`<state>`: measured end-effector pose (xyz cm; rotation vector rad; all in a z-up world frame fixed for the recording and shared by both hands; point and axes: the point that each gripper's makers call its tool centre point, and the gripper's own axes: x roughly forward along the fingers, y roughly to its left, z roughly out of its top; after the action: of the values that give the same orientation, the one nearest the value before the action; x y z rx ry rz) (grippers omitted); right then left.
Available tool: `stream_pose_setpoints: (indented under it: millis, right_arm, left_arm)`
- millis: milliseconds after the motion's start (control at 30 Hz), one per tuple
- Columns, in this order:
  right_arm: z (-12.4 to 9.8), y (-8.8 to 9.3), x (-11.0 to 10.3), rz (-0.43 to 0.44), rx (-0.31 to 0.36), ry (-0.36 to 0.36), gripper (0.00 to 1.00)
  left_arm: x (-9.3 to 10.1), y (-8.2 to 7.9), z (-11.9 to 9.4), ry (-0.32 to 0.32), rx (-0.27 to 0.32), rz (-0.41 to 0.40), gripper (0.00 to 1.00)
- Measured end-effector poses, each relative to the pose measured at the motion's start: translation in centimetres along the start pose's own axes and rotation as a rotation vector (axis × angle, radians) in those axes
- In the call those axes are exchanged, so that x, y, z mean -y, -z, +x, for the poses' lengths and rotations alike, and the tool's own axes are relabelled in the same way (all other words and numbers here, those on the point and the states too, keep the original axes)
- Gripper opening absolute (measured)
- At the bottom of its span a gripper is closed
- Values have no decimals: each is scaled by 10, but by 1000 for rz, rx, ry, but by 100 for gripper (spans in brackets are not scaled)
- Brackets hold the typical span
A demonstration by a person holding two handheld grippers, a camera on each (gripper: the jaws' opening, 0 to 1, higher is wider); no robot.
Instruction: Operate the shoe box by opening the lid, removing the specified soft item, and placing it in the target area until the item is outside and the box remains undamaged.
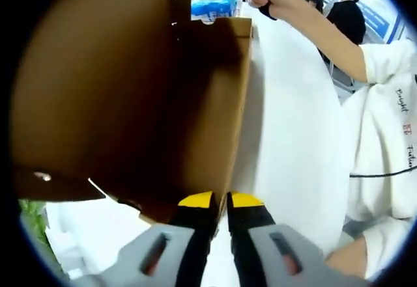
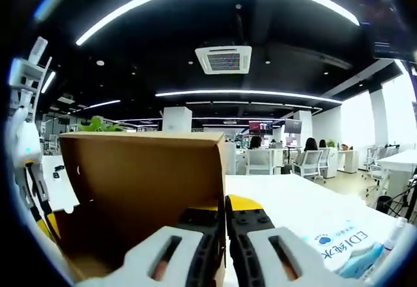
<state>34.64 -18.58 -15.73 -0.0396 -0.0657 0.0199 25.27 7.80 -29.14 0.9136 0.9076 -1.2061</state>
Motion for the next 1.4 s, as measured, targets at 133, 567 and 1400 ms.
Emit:
stream_pose_setpoints:
  millis: [133,567,1400]
  right_arm:
    - [0,0,-1,-1,0,-6,0]
    - [1,6,-2,-73,-17,-27,0]
    - [-3,27,-6,3,-88,5,0]
  left_arm:
    - [-2,-10,-9,1,87,-6,11]
    - [-6,-16,-21,-72,283,-19,20]
    - [-25,-4,-62,-280,793,-321,45]
